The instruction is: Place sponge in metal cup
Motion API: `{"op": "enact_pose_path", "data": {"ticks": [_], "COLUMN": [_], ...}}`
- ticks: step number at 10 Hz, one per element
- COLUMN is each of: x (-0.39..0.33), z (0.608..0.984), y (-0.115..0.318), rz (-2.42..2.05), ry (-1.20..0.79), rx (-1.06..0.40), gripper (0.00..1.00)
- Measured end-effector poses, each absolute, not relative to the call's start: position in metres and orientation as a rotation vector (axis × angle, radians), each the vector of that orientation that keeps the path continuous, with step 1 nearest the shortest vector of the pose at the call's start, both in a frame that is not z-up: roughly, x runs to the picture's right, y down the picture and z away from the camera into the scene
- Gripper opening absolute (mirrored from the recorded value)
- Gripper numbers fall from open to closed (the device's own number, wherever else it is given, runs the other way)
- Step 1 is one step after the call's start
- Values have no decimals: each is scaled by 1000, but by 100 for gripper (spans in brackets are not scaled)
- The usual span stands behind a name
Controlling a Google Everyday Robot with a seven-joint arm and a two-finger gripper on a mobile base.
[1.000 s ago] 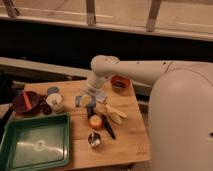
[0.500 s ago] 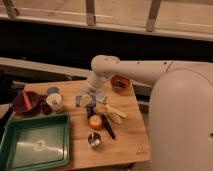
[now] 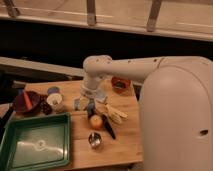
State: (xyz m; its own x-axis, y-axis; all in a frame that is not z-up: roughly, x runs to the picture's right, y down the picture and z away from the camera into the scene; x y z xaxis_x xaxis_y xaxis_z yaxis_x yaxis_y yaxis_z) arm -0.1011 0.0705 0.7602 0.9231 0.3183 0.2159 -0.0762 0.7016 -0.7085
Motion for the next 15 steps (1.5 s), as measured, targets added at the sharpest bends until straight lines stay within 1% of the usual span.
{"op": "enact_pose_path", "data": {"ticks": [3,6,11,15], "x": [-75,-56,-72,-67], "z": [740,729,715,716], "y": [106,123,168,202], "rz": [272,323,339,391], "ry": [-303,-283,-287,-259], "rx": [-777,-770,-823,-875], "gripper": [0,0,0,0]}}
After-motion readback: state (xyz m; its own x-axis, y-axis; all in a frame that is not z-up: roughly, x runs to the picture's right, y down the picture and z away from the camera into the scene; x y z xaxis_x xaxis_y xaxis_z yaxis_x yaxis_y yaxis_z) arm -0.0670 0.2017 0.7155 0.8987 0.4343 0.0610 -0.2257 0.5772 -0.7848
